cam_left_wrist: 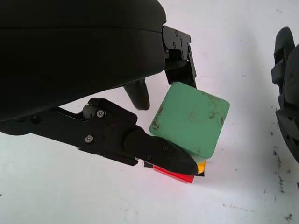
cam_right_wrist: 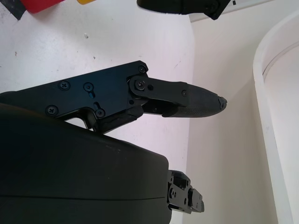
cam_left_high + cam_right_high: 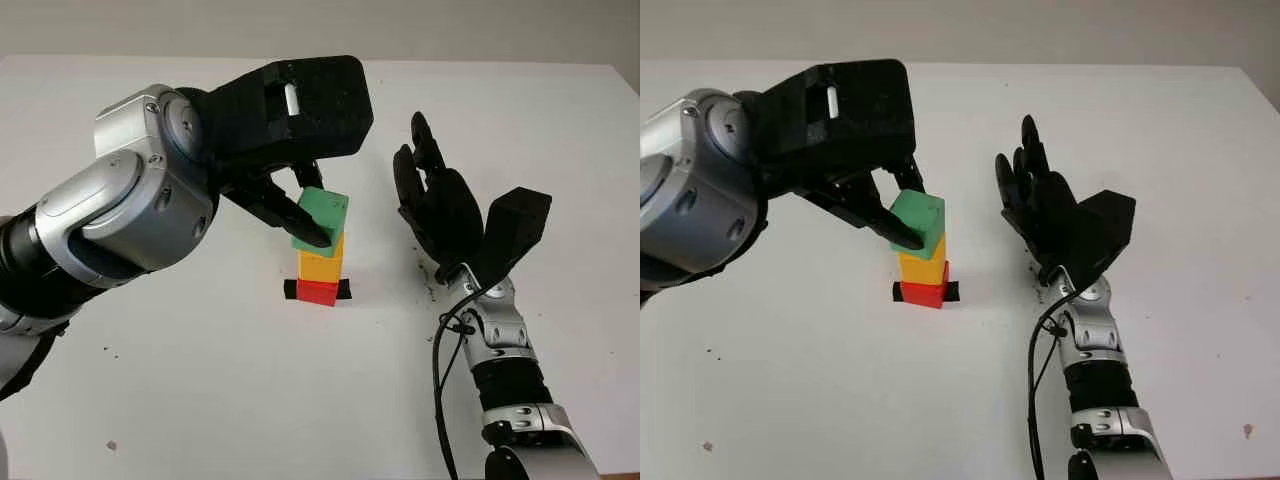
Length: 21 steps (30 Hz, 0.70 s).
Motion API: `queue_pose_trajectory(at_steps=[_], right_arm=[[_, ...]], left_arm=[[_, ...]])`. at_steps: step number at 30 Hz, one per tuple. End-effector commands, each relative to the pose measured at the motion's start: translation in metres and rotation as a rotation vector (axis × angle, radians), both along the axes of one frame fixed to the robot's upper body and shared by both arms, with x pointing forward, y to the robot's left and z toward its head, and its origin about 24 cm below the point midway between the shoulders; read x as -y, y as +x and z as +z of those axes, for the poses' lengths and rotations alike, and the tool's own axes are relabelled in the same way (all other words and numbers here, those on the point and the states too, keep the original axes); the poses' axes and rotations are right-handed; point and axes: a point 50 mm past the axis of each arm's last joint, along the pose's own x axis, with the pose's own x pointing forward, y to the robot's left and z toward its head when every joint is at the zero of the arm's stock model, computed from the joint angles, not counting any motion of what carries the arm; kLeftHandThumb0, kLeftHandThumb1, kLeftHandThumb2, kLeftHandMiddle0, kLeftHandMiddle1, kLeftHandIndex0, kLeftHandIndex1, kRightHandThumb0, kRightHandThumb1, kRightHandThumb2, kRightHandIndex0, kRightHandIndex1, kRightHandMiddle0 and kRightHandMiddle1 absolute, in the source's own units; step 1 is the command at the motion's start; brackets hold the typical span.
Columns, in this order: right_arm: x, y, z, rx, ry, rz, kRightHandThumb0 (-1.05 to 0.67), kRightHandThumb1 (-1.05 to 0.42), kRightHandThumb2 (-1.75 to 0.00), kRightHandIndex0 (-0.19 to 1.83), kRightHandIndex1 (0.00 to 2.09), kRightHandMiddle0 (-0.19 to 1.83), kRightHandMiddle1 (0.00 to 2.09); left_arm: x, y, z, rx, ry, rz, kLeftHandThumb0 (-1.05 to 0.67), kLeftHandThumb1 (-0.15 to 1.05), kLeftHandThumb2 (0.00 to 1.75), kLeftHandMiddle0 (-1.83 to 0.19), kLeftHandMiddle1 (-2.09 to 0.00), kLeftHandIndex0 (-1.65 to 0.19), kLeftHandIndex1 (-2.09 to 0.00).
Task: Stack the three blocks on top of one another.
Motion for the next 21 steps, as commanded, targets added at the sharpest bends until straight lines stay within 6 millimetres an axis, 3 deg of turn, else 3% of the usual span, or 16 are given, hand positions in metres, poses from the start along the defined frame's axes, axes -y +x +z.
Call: queue_pose_trajectory(at_steps=[1,4,6,12,15,21], right_arm=[[0.001,-0.001,0.001,0.007,0.001,-0.002,-0.65,-1.05,-0.52,-0.19,0.00,-0.19,0.00],[0.001,-0.001,0.000,0.007,0.001,0.001,-0.65,-1.05,-0.53,-0.19,0.00,-0.19,0.00],[0.001,-0.001,0.000,0.006,-0.001,-0.001,-0.65,-1.05,-0.53,-0.19,0.00,-0.19,0.00],[0.001,-0.001,0.001,0.006,0.004,0.002,-0.65,-1.05,-0.52,-0.19,0.00,-0.19,0.00],[0.002,-0.001,0.000,0.002,0.006,0.004,-0.65,-1.05,-0.53,-0.19,0.00,-0.19,0.00],[0.002,-0.002,0.000,0.006,0.004,0.007,-0.65,-1.05,-0.53,-0.19,0.00,-0.19,0.00]], left_arm=[[0.003,-0.004,0.011,0.038,0.010,-0.028,-0.59,1.04,0.05,0.13,-0.88,0.06,-0.85],[0.002,-0.005,0.012,0.032,0.005,-0.032,-0.58,1.03,0.05,0.05,-0.54,0.07,-0.75],[0.003,-0.005,0.012,0.029,0.005,-0.032,-0.59,1.03,0.05,0.01,-0.51,0.07,-0.74],[-0.001,-0.005,0.011,0.037,0.003,-0.040,-0.64,1.01,0.05,0.11,-0.66,0.17,-0.75],[-0.003,-0.007,0.013,0.054,0.008,-0.087,-0.70,1.02,0.05,0.18,-0.74,0.19,-0.64],[-0.018,-0.020,0.028,0.036,-0.032,-0.105,-0.82,1.02,0.06,0.19,-0.05,0.19,-0.05]])
